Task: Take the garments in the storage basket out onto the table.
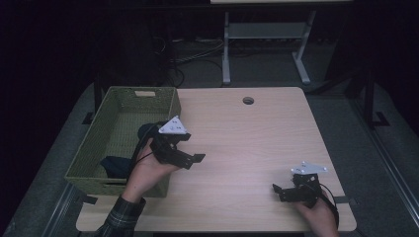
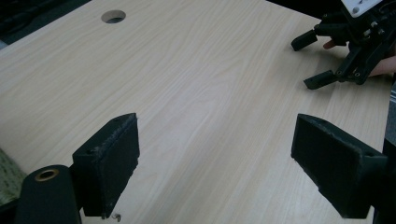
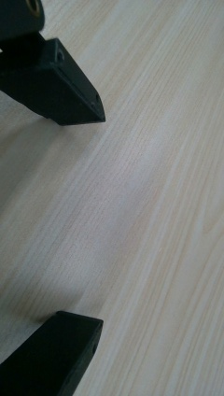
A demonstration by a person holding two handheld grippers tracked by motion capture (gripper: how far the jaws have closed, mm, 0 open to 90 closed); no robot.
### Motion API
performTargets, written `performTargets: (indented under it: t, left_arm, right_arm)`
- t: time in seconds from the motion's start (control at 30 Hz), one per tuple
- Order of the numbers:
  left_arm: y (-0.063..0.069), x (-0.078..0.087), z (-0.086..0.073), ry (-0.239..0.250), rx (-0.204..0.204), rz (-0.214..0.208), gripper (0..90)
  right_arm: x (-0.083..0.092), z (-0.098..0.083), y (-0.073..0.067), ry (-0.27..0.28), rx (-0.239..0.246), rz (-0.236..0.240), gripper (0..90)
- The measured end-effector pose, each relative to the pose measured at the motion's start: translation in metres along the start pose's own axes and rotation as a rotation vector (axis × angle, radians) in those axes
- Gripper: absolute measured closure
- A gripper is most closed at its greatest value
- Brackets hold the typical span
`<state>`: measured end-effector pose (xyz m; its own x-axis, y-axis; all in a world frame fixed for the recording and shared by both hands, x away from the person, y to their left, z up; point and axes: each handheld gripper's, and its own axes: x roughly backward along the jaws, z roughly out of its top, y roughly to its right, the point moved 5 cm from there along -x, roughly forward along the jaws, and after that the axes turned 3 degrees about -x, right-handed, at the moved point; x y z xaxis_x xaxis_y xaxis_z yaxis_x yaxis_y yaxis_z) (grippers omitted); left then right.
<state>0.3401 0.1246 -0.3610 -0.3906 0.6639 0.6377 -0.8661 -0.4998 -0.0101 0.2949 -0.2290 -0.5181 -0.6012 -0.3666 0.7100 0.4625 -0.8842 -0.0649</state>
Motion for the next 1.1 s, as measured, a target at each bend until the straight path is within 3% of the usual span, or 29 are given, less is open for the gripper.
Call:
performTargets:
  t: [1.1]
  left_arm:
    - [-0.029,0.051,-0.010,0.039,0.045,0.077,14.9]
  right_arm:
    - [0.000,0.000,0.000,0.000,0.000,0.001,2.6]
